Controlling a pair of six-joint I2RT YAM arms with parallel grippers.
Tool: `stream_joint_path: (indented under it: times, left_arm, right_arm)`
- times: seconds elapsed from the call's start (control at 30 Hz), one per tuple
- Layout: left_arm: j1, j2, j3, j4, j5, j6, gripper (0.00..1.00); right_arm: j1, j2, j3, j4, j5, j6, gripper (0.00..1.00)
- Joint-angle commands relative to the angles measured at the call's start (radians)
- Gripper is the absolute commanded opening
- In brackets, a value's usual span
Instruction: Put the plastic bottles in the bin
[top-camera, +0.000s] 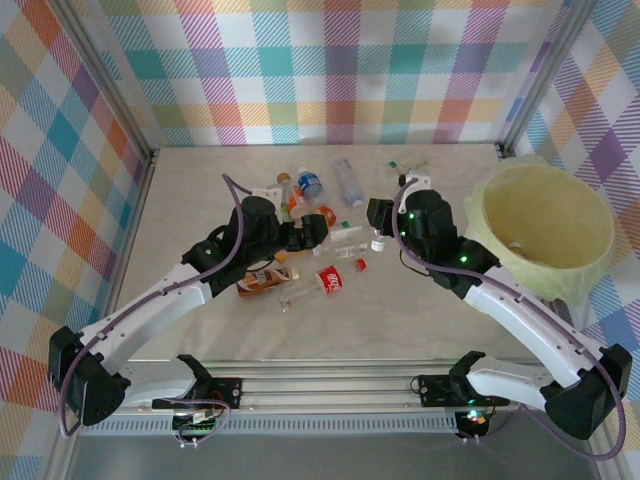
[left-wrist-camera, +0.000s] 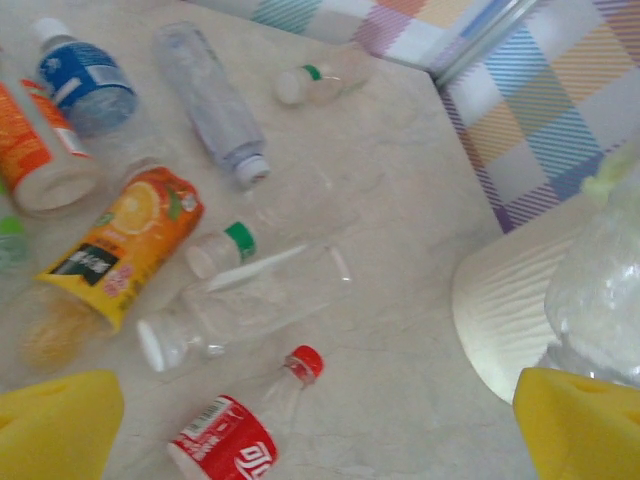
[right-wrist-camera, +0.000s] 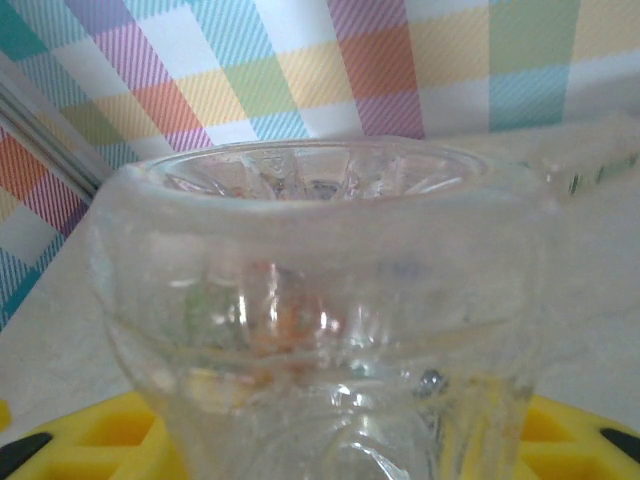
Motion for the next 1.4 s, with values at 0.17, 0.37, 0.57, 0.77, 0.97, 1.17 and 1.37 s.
stream_joint_path:
  times: [0.17, 0.37, 0.57, 0.77, 0.97, 1.17, 1.37]
  left_arm:
    - [-0.029, 0.017, 0.033, -0.004, -0.077, -0.012, 1.0]
    - [-0.031, 0.017, 0.024, 0.001, -0.12, -0.032, 1.0]
    - [-0.046, 0.055, 0.075, -0.067, -0.128, 0.013, 1.0]
    - [-0.06, 0.094, 0.089, -0.056, -0.155, -0.002, 1.0]
    - [-0.067, 0.083, 0.074, -0.036, -0.206, -0.005, 1.0]
    - [-0.068, 0.078, 0.068, -0.036, -0.185, 0.007, 1.0]
    - [-0.067, 0.066, 0.036, 0.028, -0.173, -0.014, 1.0]
  right_arm:
    - [-0.084, -0.002, 0.153, -0.067, -0.064, -0.143, 0.47]
    - [-0.222, -0.022, 0.275, -0.171, -0.129, -0.173, 0.44]
    - [-0.312, -0.078, 0.328, -0.233, -0.054, -0.25, 0.44]
    - [-0.361, -0.139, 0.361, -0.272, 0.167, -0.332, 0.41]
    - [-0.438, -0.141, 0.368, -0.293, 0.367, -0.448, 0.41]
    - [-0.587, -0.144, 0.327, -0.301, 0.385, -0.48, 0.41]
    - [-0.768, -0.152, 0.268, -0.332, 0.396, -0.45, 0.43]
